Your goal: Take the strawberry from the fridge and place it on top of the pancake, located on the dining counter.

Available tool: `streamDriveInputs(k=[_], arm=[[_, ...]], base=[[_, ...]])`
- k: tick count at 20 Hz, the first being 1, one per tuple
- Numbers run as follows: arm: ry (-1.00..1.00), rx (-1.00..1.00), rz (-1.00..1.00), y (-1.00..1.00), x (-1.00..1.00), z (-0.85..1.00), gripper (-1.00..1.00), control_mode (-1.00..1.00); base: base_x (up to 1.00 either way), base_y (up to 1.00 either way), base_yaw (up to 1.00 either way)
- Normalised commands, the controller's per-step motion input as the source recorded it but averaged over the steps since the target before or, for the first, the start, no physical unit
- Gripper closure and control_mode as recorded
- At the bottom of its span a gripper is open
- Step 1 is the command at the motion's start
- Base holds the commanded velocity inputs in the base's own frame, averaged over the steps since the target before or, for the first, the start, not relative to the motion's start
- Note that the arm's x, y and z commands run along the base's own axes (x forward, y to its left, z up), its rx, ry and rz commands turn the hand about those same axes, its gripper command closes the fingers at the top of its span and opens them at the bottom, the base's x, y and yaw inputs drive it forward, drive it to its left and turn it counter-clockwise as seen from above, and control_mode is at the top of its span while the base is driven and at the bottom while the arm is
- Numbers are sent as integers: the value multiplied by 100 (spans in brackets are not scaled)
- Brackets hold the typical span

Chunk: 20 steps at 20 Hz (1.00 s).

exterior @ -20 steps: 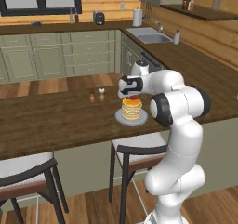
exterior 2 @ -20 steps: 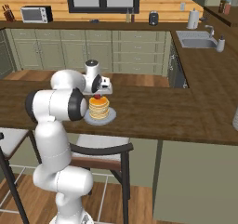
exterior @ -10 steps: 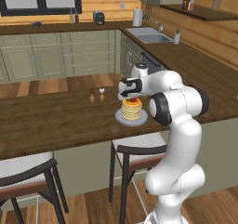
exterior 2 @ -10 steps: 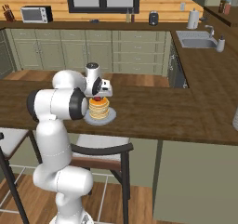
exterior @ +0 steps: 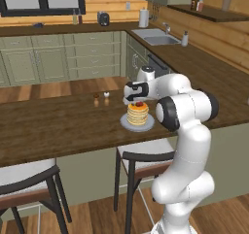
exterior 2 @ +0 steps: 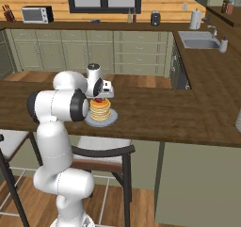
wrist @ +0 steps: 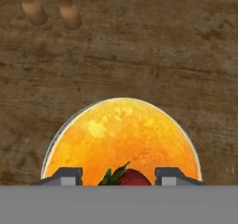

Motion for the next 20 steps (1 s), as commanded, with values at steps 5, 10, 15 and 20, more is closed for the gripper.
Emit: streamDriveInputs(k=[5, 10, 15, 20], arm=[[-5, 0, 0, 0, 0, 0, -100, -100], [-11, 0, 0, 0, 0, 4, -100, -100], [-5, 0, -1, 0, -26, 39, -100, -100], [-2, 3, -8, -8, -84, 77, -100, -100]], base=[[0, 0, 0], [0, 0, 0], [0, 0, 0], [0, 0, 0]])
